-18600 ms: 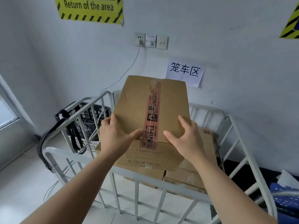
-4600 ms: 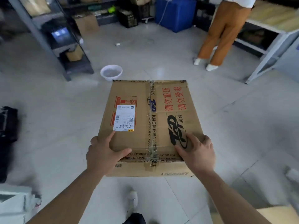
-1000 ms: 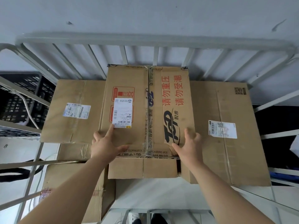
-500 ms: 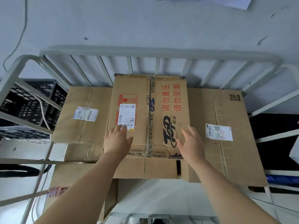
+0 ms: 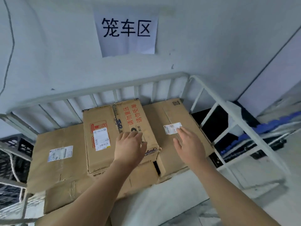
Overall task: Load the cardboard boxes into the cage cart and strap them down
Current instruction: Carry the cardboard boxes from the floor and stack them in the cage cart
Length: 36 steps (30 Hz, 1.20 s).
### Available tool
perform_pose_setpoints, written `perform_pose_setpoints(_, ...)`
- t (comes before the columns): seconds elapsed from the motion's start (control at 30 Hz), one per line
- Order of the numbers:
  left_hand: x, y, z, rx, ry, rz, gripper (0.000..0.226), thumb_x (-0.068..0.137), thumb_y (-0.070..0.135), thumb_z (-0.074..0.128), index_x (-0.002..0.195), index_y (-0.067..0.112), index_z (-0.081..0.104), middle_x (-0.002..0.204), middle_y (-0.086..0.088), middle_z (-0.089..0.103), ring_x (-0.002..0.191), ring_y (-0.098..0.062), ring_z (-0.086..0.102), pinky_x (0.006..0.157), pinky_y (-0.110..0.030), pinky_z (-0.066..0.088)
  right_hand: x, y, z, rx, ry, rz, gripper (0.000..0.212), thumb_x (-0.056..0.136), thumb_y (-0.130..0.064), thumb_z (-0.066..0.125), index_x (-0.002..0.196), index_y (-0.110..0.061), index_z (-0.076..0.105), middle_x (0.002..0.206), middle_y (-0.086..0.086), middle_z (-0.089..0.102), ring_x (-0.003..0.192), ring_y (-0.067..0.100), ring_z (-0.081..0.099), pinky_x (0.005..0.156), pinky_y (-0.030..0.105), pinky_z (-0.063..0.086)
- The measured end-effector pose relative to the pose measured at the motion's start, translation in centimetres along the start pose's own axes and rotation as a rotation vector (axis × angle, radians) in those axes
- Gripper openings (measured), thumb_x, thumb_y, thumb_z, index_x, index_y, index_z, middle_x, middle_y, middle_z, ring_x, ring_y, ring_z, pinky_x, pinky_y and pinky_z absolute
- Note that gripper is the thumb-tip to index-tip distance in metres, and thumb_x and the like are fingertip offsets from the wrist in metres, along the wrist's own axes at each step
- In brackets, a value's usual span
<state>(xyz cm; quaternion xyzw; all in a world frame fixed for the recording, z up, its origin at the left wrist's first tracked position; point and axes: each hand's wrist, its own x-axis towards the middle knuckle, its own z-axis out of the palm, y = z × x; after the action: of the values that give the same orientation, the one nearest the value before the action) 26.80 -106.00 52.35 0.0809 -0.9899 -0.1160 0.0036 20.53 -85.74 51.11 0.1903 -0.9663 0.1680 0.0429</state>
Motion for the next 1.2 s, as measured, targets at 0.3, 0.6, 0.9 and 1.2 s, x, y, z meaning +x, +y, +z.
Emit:
perform_pose_setpoints(0.3, -8.5, 12.9, -2.3, 0.069, -0.049, 0.416, 0.042, 0.094, 0.048, 0.038, 0.127, 0.026, 0.052, 0.132, 0.008, 0.054, 0.124, -0.02, 0.045, 0.107, -0.034, 0.028, -17.3, 4.1, -9.7, -0.103, 0.188, 0.298, 0.033, 0.09, -0.022, 0.06, 0.118, -0.004, 0.062, 0.12, 0.009, 0.063, 0.114, 0.027, 0.057, 0.094, 0.038, 0.048)
perform_pose_setpoints(0.6, -19.7, 30.0, -0.2, 0.058, -0.14, 0.868, 0.046, 0.095, 0.048, 0.031, 0.132, 0.026, 0.049, 0.132, 0.007, 0.053, 0.124, -0.02, 0.044, 0.105, -0.033, 0.026, -38.5, 10.6, -16.2, -0.215, 0.419, 0.699, 0.031, 0.075, -0.015, 0.077, 0.104, -0.004, 0.07, 0.106, 0.011, 0.07, 0.1, 0.029, 0.066, 0.087, 0.039, 0.051)
perform_pose_setpoints(0.9, -38.9, 48.8, 6.0, 0.041, -0.193, 1.295, 0.049, 0.097, 0.048, 0.033, 0.136, 0.022, 0.046, 0.138, 0.005, 0.05, 0.126, -0.018, 0.043, 0.109, -0.032, 0.023, -65.2, 16.9, -20.1, -0.318, 0.487, 1.156, 0.036, 0.076, -0.021, 0.077, 0.109, -0.008, 0.07, 0.111, 0.007, 0.07, 0.106, 0.026, 0.065, 0.091, 0.037, 0.049)
perform_pose_setpoints(1.2, -57.0, 61.0, 12.7, 0.048, -0.249, 1.684, 0.028, 0.072, 0.042, 0.069, 0.083, 0.017, 0.072, 0.075, 0.003, 0.069, 0.068, -0.021, 0.065, 0.07, -0.035, 0.051, -86.0, 17.2, -21.2, -0.344, 0.568, 1.599, 0.03, 0.068, -0.015, 0.081, 0.096, -0.009, 0.073, 0.1, 0.007, 0.072, 0.095, 0.028, 0.068, 0.081, 0.036, 0.054)
